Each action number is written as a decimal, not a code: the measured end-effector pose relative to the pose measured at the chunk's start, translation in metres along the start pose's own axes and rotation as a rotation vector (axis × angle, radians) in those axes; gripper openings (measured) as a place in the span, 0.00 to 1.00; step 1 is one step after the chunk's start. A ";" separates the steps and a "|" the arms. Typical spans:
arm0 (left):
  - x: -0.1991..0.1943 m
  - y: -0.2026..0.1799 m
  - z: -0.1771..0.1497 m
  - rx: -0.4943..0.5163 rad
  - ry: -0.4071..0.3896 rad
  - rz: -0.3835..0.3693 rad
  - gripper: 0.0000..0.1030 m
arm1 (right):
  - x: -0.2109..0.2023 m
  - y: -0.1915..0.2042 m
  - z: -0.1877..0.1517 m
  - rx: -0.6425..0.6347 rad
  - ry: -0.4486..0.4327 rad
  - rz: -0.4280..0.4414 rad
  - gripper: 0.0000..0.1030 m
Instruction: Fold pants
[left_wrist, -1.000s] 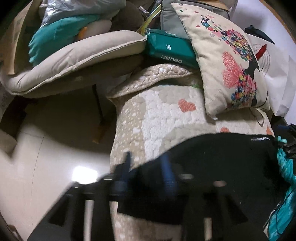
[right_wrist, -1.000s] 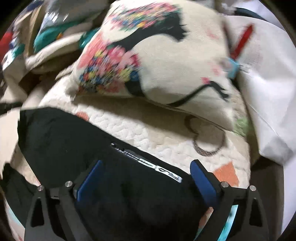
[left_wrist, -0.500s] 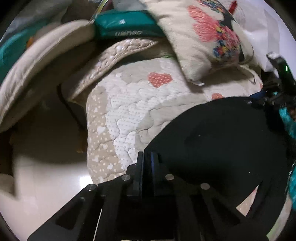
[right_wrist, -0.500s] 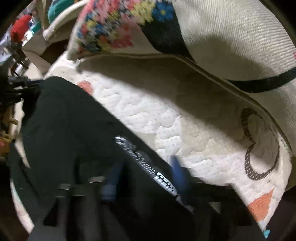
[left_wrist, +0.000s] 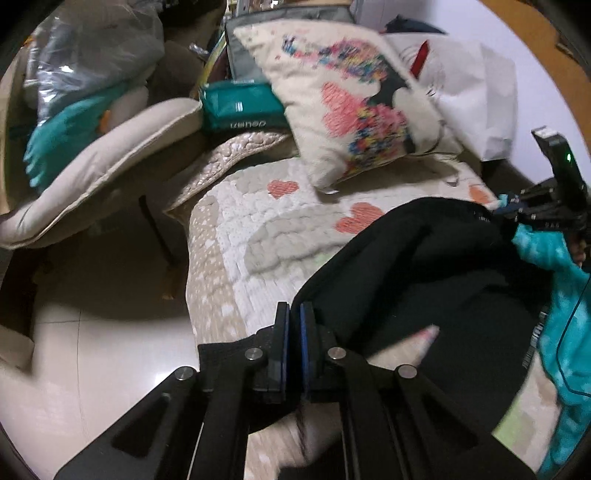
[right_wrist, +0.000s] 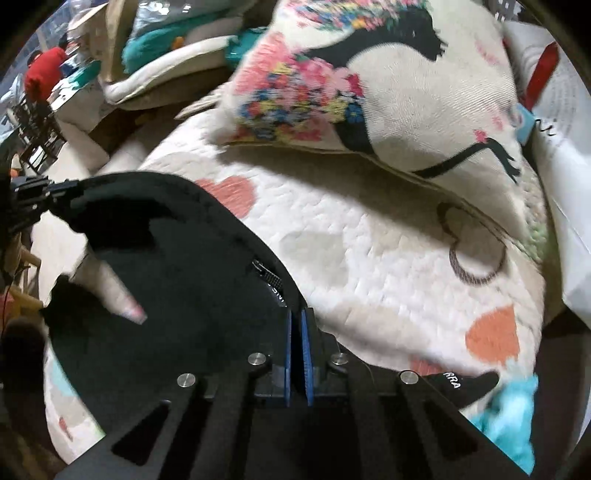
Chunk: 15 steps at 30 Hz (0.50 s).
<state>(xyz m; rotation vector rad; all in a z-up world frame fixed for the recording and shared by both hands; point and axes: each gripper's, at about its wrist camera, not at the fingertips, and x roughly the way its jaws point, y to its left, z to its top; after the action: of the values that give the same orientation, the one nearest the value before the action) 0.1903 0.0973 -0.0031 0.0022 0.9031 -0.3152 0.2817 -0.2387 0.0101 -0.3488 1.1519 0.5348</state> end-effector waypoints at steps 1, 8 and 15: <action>-0.012 -0.004 -0.009 -0.002 -0.007 -0.005 0.05 | -0.005 0.005 -0.004 -0.004 0.000 0.002 0.04; -0.049 -0.044 -0.093 0.056 0.076 0.013 0.06 | -0.026 0.048 -0.111 -0.013 0.129 0.017 0.04; -0.070 -0.068 -0.144 0.116 0.200 0.103 0.06 | -0.025 0.075 -0.176 -0.037 0.258 -0.067 0.18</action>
<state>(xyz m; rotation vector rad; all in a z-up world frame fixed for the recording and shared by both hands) 0.0202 0.0708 -0.0297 0.1898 1.0776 -0.2747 0.0970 -0.2744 -0.0322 -0.4977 1.3749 0.4613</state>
